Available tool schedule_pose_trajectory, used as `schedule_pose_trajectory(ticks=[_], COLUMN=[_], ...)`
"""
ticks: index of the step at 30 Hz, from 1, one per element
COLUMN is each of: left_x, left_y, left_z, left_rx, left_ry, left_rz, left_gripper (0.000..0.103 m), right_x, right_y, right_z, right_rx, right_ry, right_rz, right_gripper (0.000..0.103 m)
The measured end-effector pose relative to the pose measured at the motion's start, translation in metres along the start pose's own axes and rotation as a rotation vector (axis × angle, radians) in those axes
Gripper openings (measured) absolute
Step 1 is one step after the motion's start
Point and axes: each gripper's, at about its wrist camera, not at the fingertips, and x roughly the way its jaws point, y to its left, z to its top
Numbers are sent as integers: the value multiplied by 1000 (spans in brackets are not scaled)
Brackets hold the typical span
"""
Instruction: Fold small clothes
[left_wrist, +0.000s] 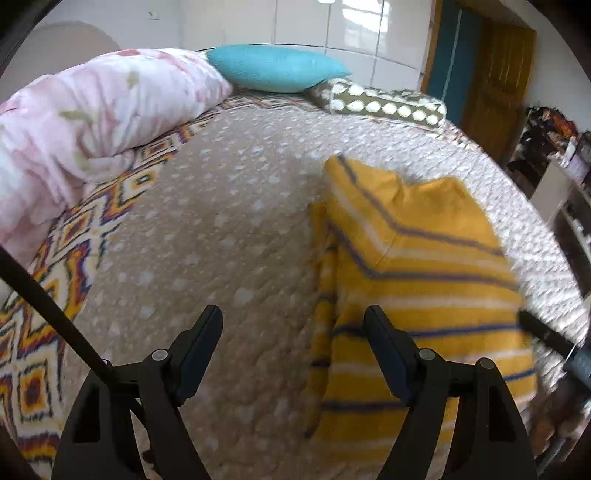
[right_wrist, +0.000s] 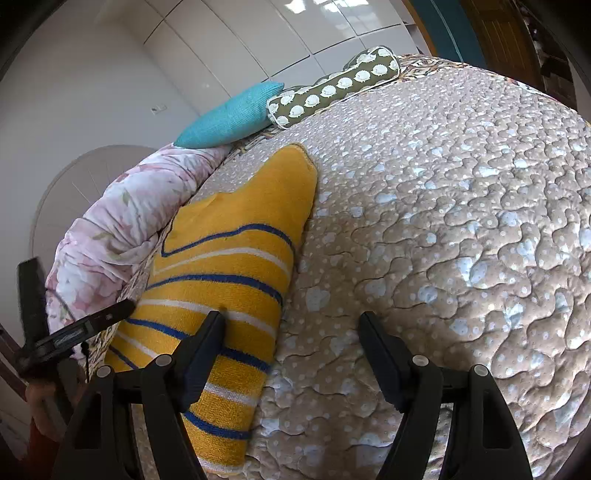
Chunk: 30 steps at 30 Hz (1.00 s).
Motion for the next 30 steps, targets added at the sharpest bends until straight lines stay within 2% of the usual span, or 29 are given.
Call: schedule_pose_trajectory(ticks=[3,10,16,21,24,27,30], left_x=[11,-7,-15,-26,-39,-58,-78], left_y=[5,13,23,22,21,25,27], left_z=[-22,-47,-68,-86,-99,-105,-103], left_rx=[-2,-50,-113,-75,-47,-69,-97], left_ry=[61,56,84,126,111,88,29], left_rz=[-7,-33,-58,-30,-17,-61,-64], left_gripper=[78,78,78,77,77,77,77], right_x=[0,-1,-10,-28,-40,-47,-49], right_y=[0,0,13,21,23,24,27], right_z=[0,-1,-13,-36,-51,-59,-65], right_rx=[0,-4,-37,-81,-96,-116,-142], right_ry=[0,-3,-13,-1,13,22,24], right_rz=[1,-12,-115,-190,-209,-226,-242], right_gripper=[78,79,82,82,82,83,85])
